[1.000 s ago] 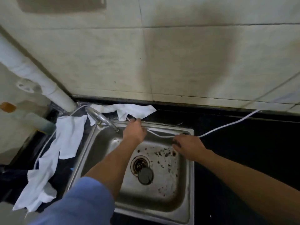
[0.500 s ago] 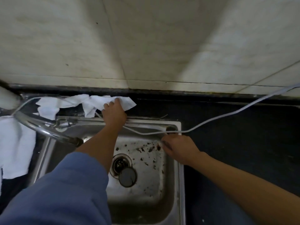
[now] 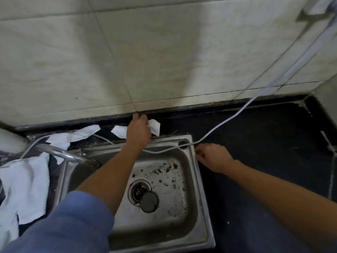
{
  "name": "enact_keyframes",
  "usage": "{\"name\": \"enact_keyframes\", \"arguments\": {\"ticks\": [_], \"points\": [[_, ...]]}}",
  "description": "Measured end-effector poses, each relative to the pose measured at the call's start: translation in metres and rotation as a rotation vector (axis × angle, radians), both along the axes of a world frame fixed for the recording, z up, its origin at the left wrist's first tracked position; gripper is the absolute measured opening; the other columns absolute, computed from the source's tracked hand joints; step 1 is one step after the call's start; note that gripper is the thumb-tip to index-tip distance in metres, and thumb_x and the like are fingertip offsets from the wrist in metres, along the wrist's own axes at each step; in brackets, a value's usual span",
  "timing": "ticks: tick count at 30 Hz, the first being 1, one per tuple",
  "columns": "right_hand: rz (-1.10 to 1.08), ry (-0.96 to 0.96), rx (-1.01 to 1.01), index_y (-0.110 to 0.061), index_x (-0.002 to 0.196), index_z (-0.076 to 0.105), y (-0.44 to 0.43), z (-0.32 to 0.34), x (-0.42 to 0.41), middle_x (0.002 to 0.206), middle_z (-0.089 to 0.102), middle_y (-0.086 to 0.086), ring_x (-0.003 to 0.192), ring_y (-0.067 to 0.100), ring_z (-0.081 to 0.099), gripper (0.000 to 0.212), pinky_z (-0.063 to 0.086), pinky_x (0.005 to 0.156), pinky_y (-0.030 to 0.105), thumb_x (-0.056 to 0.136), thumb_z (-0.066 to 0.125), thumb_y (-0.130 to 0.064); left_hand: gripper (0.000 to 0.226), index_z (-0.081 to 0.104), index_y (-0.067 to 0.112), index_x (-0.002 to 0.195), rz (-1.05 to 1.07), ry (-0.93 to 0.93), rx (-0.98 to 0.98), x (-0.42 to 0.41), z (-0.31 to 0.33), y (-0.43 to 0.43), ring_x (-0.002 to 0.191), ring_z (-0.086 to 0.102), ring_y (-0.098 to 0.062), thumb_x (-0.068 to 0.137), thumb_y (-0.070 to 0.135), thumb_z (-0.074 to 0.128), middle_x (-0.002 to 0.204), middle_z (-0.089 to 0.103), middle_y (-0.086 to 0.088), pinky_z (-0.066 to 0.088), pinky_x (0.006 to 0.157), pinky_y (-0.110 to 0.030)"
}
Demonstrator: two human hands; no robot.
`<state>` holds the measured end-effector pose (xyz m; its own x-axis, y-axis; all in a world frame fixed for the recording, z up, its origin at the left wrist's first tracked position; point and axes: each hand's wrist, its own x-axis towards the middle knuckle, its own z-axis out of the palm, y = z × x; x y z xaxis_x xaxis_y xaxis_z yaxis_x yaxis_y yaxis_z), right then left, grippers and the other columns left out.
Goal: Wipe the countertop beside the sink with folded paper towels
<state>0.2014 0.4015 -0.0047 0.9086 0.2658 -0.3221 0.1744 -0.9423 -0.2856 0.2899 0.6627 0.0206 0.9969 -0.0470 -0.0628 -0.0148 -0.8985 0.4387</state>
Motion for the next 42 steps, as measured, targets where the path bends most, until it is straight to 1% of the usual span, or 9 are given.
{"name": "enact_keyframes", "arguments": {"ticks": [5,8,18,25,31,34,36,39,42], "points": [[-0.140,-0.012,-0.061,-0.026,0.120,0.053,-0.045,0.019,-0.038,0.119,0.061,0.001,0.104,0.023,0.060,0.032,0.047,0.081,0.033,0.094,0.047,-0.043,0.011,0.060,0.002,0.093,-0.109,-0.054,-0.154,-0.025,0.040,-0.058,0.089,0.055,-0.032,0.084,0.000,0.053,0.101,0.057,-0.017,0.047,0.078,-0.042],[-0.200,-0.023,-0.100,-0.024,0.121,0.053,-0.076,0.031,-0.069,0.118,0.061,0.001,0.102,0.024,0.060,0.033,0.047,0.081,0.034,0.095,0.046,-0.042,0.010,0.060,0.006,0.089,-0.215,-0.071,-0.245,-0.049,0.057,-0.103,0.085,0.056,-0.028,0.083,0.002,0.053,0.097,0.058,-0.013,0.047,0.076,-0.040],[-0.461,-0.011,-0.111,-0.025,0.119,0.054,-0.205,0.043,-0.154,0.116,0.062,0.000,0.102,0.023,0.060,0.031,0.050,0.081,0.036,0.094,0.045,-0.043,0.022,0.051,0.021,0.075,-0.520,0.092,-0.453,-0.131,0.064,-0.270,0.069,0.050,-0.005,0.080,-0.001,0.053,0.080,0.054,0.005,0.035,0.059,-0.011],[-0.523,0.099,-0.076,-0.025,0.119,0.053,-0.285,0.005,-0.202,0.118,0.063,0.000,0.103,0.024,0.061,0.030,0.050,0.081,0.035,0.094,0.046,-0.042,0.018,0.058,0.015,0.080,-0.514,0.326,-0.334,-0.200,-0.013,-0.334,0.078,0.055,-0.012,0.079,-0.003,0.053,0.088,0.059,0.001,0.037,0.065,-0.012],[-0.521,0.153,-0.020,-0.023,0.123,0.055,-0.314,-0.022,-0.213,0.113,0.065,0.000,0.099,0.023,0.062,0.033,0.052,0.080,0.036,0.096,0.047,-0.040,0.022,0.065,0.010,0.100,-0.532,0.407,-0.190,-0.221,-0.046,-0.327,0.090,0.059,-0.013,0.083,0.003,0.054,0.103,0.063,-0.001,0.042,0.076,-0.018],[-0.516,0.128,0.036,-0.023,0.121,0.057,-0.306,-0.025,-0.207,0.112,0.066,0.000,0.099,0.021,0.062,0.031,0.051,0.080,0.035,0.095,0.049,-0.039,0.020,0.066,0.009,0.100,-0.443,0.341,-0.187,-0.213,-0.040,-0.316,0.081,0.057,-0.012,0.085,0.004,0.053,0.098,0.062,-0.001,0.040,0.070,-0.017],[-0.520,0.094,0.095,-0.024,0.119,0.059,-0.292,-0.022,-0.198,0.111,0.067,-0.001,0.098,0.019,0.062,0.030,0.051,0.082,0.034,0.094,0.051,-0.039,0.020,0.065,0.009,0.099,-0.366,0.253,-0.134,-0.195,-0.037,-0.307,0.079,0.058,-0.017,0.085,0.005,0.053,0.098,0.062,-0.005,0.045,0.069,-0.026],[-0.538,0.050,0.148,-0.024,0.116,0.060,-0.262,-0.020,-0.189,0.109,0.066,-0.003,0.096,0.018,0.062,0.032,0.051,0.081,0.034,0.093,0.051,-0.043,0.025,0.060,0.010,0.112,-0.232,0.234,-0.035,-0.159,-0.045,-0.298,0.088,0.060,-0.028,0.087,0.011,0.055,0.108,0.056,-0.012,0.049,0.075,-0.037],[-0.533,0.134,0.101,-0.023,0.117,0.054,-0.231,-0.032,-0.197,0.108,0.063,-0.001,0.095,0.021,0.062,0.038,0.051,0.079,0.035,0.089,0.051,-0.049,0.038,0.055,0.008,0.120,-0.125,0.333,-0.025,-0.128,-0.063,-0.300,0.101,0.059,-0.032,0.086,0.024,0.063,0.115,0.056,-0.016,0.050,0.082,-0.041]]}}
